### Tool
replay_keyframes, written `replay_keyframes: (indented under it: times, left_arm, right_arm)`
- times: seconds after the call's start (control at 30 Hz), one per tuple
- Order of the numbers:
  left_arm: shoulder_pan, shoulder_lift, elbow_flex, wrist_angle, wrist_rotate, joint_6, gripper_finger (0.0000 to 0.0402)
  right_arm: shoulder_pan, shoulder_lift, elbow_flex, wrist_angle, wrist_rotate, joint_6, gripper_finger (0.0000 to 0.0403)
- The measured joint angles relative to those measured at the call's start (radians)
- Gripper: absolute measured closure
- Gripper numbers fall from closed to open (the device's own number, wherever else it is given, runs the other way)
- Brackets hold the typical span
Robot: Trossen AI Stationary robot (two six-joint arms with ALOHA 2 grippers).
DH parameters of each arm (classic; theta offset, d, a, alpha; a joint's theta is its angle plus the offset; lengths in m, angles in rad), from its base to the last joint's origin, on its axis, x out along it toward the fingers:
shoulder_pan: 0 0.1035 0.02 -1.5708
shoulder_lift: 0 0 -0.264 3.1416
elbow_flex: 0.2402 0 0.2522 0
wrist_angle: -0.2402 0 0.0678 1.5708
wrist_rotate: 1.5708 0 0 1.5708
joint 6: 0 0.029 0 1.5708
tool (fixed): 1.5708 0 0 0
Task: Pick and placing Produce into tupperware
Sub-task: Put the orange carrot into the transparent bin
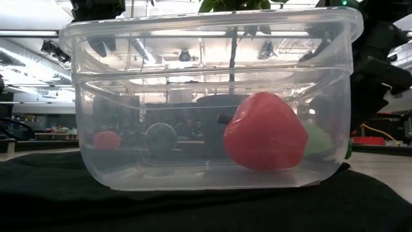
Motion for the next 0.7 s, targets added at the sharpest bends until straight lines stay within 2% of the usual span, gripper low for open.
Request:
replay_keyframes:
  times: [0.43, 0.7]
  left_arm:
    - [0.0, 0.0, 0.0, 0.0, 0.0, 0.001, 0.0104]
    - [0.0, 0.0, 0.0, -0.001, 0.0, 0.001, 0.0104]
  right_arm:
    - [-0.011, 0.079, 0.001, 0.09, -0.017, 0.006, 0.0142]
    - [-0.011, 0.09, 0.0, 0.091, -0.028, 0.002, 0.0159]
